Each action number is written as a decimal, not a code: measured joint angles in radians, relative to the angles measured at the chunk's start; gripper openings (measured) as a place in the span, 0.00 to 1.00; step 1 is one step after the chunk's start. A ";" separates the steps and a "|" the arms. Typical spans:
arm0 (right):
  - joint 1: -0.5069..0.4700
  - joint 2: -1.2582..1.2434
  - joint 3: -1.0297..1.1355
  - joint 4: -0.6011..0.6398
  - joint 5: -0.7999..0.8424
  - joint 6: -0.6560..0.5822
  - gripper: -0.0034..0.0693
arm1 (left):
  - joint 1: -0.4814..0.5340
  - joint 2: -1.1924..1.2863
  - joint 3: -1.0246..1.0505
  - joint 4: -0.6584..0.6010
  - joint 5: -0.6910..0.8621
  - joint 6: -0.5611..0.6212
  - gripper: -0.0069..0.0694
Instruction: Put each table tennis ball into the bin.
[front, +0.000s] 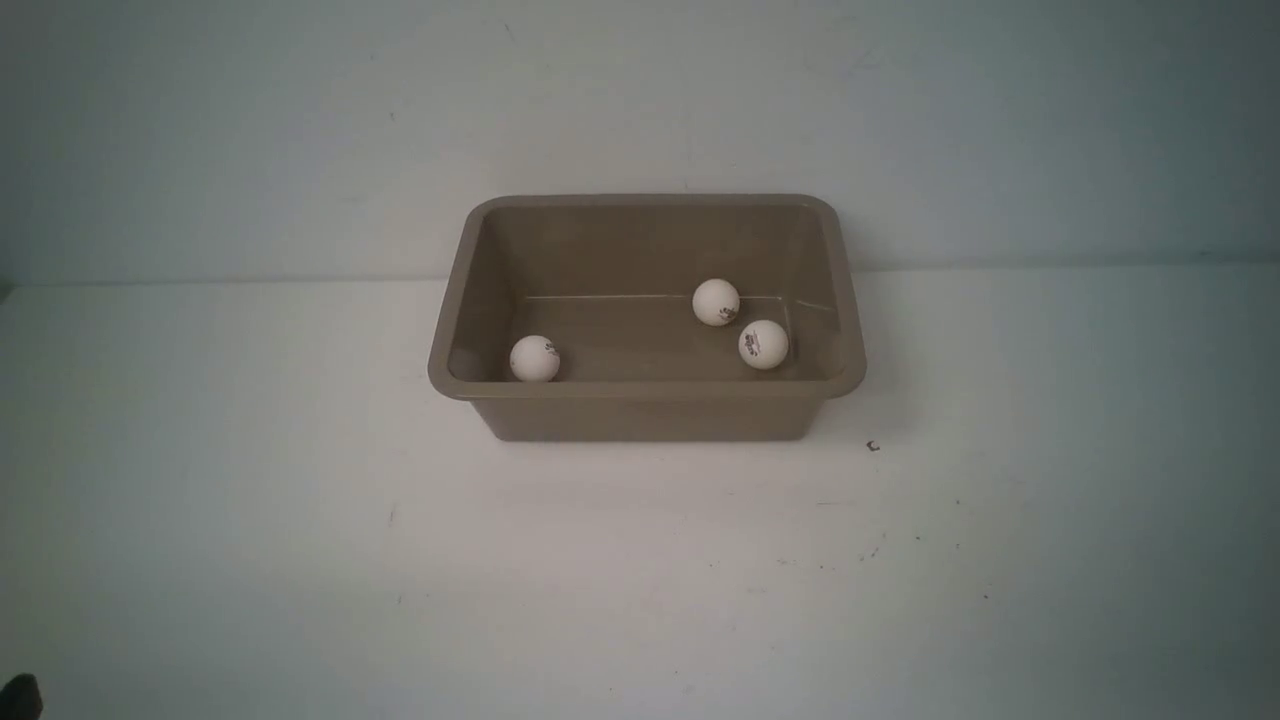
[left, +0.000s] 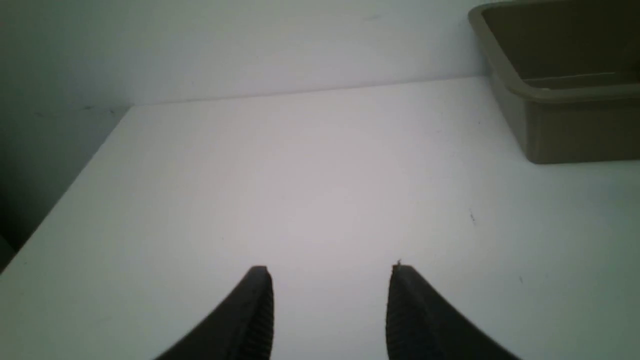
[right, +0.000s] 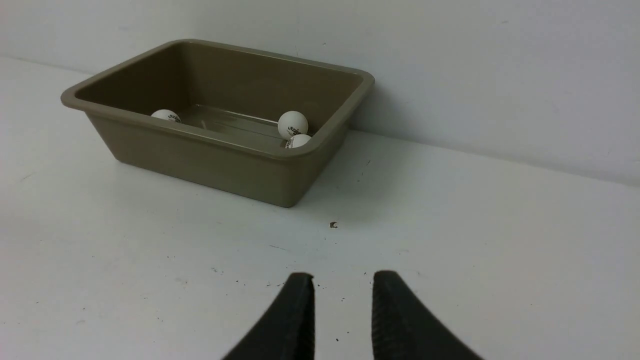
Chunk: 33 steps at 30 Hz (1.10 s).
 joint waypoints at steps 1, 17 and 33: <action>0.000 0.000 0.000 0.000 0.000 0.000 0.27 | 0.000 0.000 0.004 0.000 0.000 0.000 0.47; 0.000 0.000 0.000 0.000 0.001 0.000 0.27 | 0.005 -0.002 0.069 -0.006 -0.002 0.011 0.47; 0.000 0.000 0.000 0.000 0.001 0.000 0.27 | 0.005 -0.002 0.069 -0.007 -0.004 0.056 0.47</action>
